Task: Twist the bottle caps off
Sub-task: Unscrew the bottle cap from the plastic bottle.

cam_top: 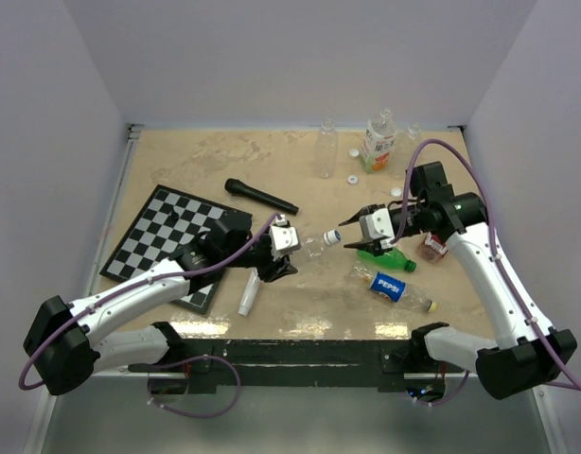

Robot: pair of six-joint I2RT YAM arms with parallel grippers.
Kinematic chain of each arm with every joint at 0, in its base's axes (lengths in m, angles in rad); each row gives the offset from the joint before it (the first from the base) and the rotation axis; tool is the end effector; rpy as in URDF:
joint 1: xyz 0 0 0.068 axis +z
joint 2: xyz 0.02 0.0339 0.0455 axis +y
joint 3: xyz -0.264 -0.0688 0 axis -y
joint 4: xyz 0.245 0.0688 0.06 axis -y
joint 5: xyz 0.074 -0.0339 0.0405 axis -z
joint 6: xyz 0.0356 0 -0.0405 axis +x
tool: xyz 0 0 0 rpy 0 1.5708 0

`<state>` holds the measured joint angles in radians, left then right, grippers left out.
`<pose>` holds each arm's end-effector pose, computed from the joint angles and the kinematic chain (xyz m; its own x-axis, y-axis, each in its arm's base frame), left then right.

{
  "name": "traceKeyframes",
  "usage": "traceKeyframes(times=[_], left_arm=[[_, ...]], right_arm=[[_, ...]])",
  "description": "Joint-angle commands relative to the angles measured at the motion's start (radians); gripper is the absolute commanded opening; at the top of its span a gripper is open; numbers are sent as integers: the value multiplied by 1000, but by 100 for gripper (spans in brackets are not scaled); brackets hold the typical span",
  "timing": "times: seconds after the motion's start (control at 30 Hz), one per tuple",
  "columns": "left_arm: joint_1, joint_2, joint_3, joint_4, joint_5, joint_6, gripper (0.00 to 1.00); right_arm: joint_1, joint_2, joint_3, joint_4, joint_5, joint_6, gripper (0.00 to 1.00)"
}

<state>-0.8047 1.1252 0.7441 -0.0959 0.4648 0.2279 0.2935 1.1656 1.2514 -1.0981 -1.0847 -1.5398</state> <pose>0.1618 -0.1912 0.2677 -0.1022 0.3975 -0.9119 0.9684 0.2495 0.0002 0.1851 0.0888 0.3600 0.5582 -0.3191 -0.7659 -0.8295 -0.2356 -0.5064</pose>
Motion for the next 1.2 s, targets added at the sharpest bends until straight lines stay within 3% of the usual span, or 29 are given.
traceKeyframes(times=[0.0,0.2,0.4,0.67,1.17], left_arm=[[9,-15,14,-4,-18,1,0],[9,-16,12,-4,-26,4,0],[9,-18,12,-4,-31,4,0],[7,-19,11,-5,-34,4,0],[7,-24,12,-7,-31,4,0]], right_arm=[[-5,-32,6,32,12,115,53],[-5,-35,19,-6,31,132,69],[-5,-60,36,-20,72,185,78],[-7,-113,65,15,204,339,80],[-8,-202,25,7,292,458,81]])
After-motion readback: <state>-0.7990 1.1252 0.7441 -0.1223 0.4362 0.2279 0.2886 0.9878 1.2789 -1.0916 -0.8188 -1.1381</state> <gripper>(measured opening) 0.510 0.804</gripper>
